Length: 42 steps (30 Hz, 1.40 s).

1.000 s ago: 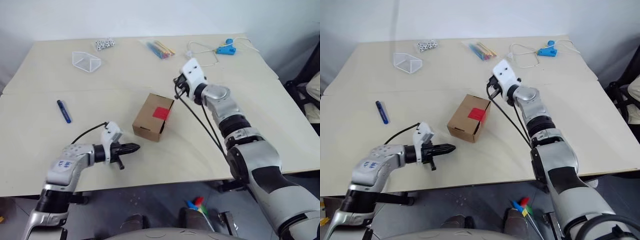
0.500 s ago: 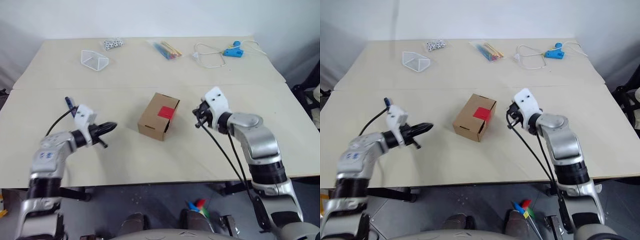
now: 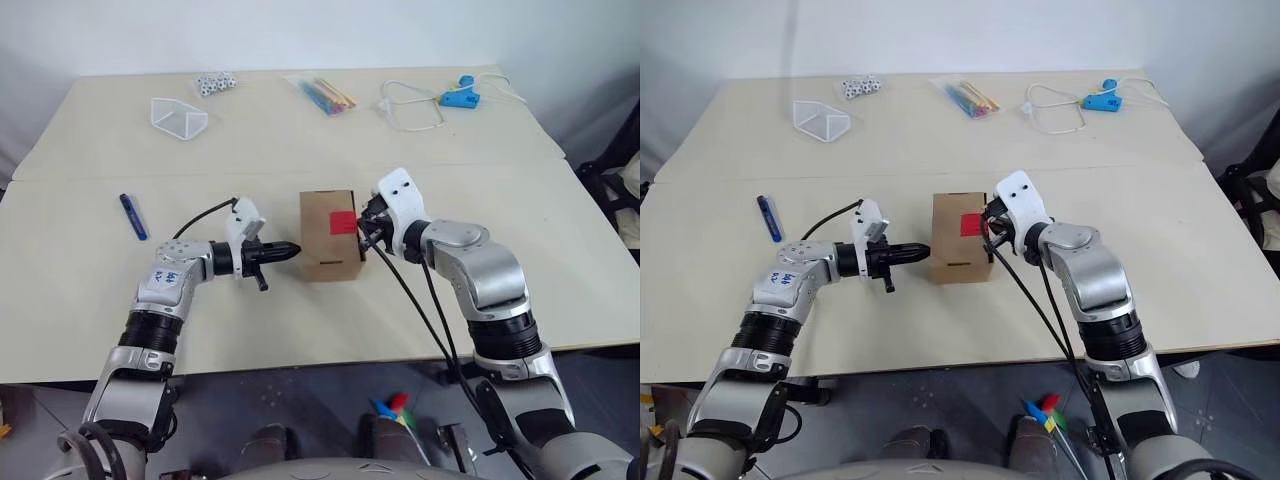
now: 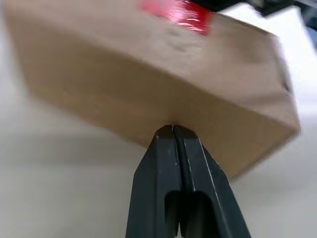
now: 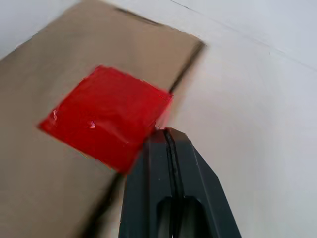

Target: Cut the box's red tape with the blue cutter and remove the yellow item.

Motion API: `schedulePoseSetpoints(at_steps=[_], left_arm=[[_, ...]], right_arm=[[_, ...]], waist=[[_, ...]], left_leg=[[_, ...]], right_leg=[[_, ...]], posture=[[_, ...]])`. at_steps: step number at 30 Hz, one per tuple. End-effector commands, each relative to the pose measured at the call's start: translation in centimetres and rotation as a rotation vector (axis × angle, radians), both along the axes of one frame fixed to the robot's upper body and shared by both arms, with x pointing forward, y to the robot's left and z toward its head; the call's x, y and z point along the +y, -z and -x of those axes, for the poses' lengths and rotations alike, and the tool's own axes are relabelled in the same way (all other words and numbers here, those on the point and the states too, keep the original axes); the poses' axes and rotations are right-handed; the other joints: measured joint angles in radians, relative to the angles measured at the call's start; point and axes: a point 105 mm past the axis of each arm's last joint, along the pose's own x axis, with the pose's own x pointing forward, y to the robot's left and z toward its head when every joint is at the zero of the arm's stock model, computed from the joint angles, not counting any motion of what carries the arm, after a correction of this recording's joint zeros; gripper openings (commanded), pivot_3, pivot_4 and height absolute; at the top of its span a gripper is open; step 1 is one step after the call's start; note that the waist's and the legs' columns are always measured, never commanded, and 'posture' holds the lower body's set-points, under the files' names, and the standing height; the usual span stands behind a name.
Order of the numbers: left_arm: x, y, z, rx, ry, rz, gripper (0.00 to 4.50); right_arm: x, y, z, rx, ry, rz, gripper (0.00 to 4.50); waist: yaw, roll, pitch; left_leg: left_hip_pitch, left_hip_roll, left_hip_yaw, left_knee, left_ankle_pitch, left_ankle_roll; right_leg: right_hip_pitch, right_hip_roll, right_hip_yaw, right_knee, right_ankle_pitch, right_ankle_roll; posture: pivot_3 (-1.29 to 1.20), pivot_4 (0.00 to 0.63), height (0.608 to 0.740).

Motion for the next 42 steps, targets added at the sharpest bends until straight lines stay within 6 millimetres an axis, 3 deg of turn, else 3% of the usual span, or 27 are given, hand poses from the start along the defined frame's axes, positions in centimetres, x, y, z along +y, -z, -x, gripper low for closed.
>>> schedulePoseSetpoints(at_steps=[1, 8, 15, 29, 38, 42], left_arm=[[-1.2, -1.0, 1.2, -0.019, 0.067, 0.004, 0.03], [-2.9, -0.8, 2.4, 0.009, 0.107, -0.011, 0.03], [-3.7, -0.9, 2.8, 0.017, 0.118, -0.007, 0.03], [-4.9, -0.9, 3.7, 0.049, 0.121, 0.013, 0.03], [-4.4, -0.9, 3.3, 0.051, 0.087, 0.022, 0.03], [-4.6, -1.0, 3.2, 0.048, 0.084, 0.03, 0.03]], right_arm=[[0.7, -1.5, 0.5, -0.047, -0.066, 0.006, 0.0], [-0.7, -0.2, 0.1, -0.022, -0.114, 0.069, 0.0], [-1.0, -0.6, -1.2, -0.056, -0.138, 0.064, 0.0], [0.9, -1.0, -2.3, -0.092, -0.264, 0.049, 0.0], [-1.1, -1.6, -2.2, -0.128, -0.219, 0.091, 0.0], [-2.8, -3.4, -2.5, -0.184, -0.151, 0.089, 0.0]], waist=[[0.002, 0.0, 0.0], [0.004, 0.0, 0.0], [0.002, 0.0, 0.0], [0.002, 0.0, 0.0], [0.002, 0.0, 0.0], [0.003, 0.0, 0.0]], left_leg=[[0.0, 0.0, 0.0, 0.0, 0.0, 0.0], [0.0, 0.0, -0.001, 0.001, 0.0, 0.0], [0.0, 0.0, 0.0, 0.001, 0.0, 0.0], [0.0, 0.0, -0.001, 0.002, 0.0, 0.0], [0.0, 0.0, -0.003, 0.002, 0.0, 0.0], [0.0, 0.0, -0.003, 0.002, 0.0, 0.0]], right_leg=[[0.0, 0.0, 0.0, 0.0, 0.0, 0.0], [0.001, 0.0, 0.0, 0.0, 0.0, 0.0], [0.001, 0.0, 0.0, 0.0, 0.0, 0.0], [0.001, 0.0, 0.0, 0.0, 0.0, 0.0], [0.001, 0.0, 0.0, 0.0, 0.0, 0.0], [0.001, 0.0, 0.0, 0.0, 0.0, 0.0]], posture=[[0.0, 0.15, 0.74], [0.0, 0.15, 0.74], [0.0, 0.15, 0.74], [0.0, 0.15, 0.74], [0.0, 0.15, 0.74], [0.0, 0.15, 0.74]])
